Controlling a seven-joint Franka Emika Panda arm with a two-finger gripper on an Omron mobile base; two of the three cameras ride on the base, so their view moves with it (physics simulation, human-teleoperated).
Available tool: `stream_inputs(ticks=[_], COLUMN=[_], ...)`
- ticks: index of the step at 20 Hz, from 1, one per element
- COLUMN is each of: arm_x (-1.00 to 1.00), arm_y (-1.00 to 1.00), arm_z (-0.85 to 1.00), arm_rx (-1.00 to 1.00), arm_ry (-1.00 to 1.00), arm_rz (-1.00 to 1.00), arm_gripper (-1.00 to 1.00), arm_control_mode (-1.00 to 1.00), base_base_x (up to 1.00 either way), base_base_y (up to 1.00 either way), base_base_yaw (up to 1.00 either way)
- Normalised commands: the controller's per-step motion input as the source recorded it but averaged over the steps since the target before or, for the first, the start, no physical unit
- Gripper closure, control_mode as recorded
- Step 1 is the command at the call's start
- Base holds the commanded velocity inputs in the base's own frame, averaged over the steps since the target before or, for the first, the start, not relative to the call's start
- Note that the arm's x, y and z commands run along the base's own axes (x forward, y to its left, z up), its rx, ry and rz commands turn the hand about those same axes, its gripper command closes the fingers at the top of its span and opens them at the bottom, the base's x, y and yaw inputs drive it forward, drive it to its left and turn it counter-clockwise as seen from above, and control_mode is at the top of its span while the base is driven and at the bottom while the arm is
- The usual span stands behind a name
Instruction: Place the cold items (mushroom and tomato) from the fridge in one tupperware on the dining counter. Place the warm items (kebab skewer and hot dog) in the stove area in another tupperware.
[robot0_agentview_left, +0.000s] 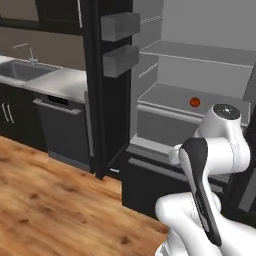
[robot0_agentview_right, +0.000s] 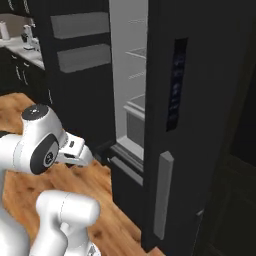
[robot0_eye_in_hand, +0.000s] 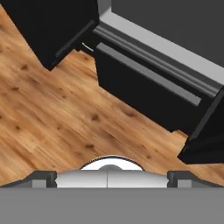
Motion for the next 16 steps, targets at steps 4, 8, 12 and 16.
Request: stream_inputs(ticks=[4, 8, 12, 16], arm_x=[0.0, 0.0, 0.0, 0.0], arm_y=[0.0, 0.0, 0.0, 0.0], arm_z=[0.0, 0.0, 0.0, 0.0], arm_rx=[0.0, 0.0, 0.0, 0.0], arm_ry=[0.0, 0.0, 0.0, 0.0], arm_rz=[0.0, 0.0, 0.0, 0.0], arm_gripper=[-1.0, -1.0, -1.0, -1.0], arm_control_mode=[1.0, 1.0, 1.0, 1.0], base_base_x=[0.39, 0.45, 0.47, 0.57], base_base_y=[0.03, 0.45, 0.57, 0.34], base_base_yaw=[-0.52, -0.43, -0.42, -0.41])
